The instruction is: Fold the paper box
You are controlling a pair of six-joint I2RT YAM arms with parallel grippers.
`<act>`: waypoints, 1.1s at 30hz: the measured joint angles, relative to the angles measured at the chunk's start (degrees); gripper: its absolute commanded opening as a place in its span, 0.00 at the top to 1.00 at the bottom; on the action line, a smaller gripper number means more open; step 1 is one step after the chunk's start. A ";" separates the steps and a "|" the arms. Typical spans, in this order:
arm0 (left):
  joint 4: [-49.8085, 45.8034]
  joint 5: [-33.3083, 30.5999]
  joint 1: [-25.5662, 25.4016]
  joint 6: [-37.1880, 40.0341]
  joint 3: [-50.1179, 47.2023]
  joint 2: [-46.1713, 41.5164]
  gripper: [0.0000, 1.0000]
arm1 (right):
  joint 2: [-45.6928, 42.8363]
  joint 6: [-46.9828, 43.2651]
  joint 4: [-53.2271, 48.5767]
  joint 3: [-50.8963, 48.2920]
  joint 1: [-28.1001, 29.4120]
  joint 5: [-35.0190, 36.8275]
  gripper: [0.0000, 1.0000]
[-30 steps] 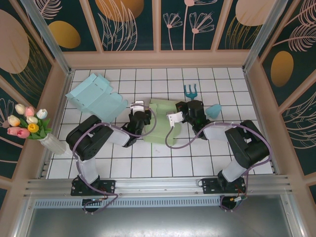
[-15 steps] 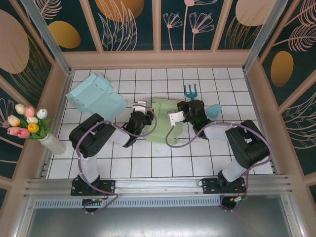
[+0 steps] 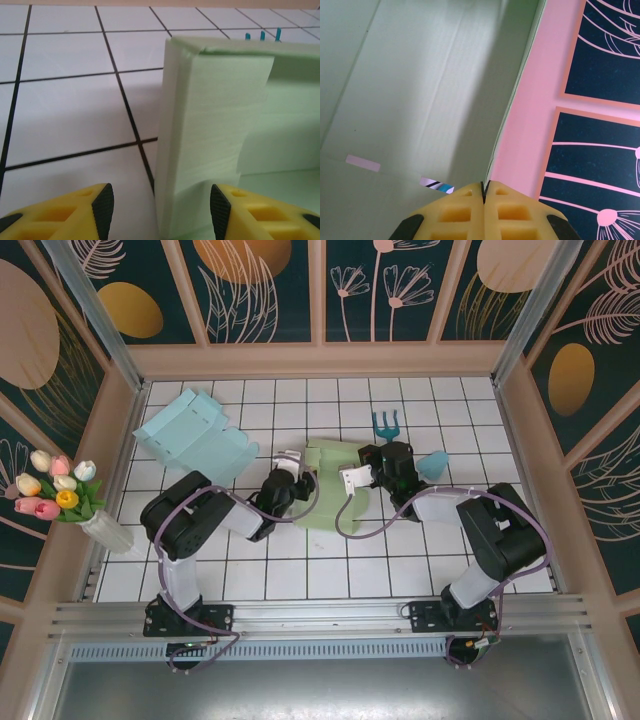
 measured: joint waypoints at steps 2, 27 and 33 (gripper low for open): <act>-0.57 -0.50 0.00 0.20 1.86 0.79 0.44 | 0.00 0.00 -0.07 0.11 0.00 0.00 1.00; -11.87 -17.42 -1.77 -0.15 11.67 6.51 0.87 | 0.00 1.01 -0.61 1.01 1.29 -1.11 1.00; -15.54 -22.99 -2.78 -2.73 13.70 6.51 0.88 | 0.00 1.33 0.04 1.20 1.64 -1.70 1.00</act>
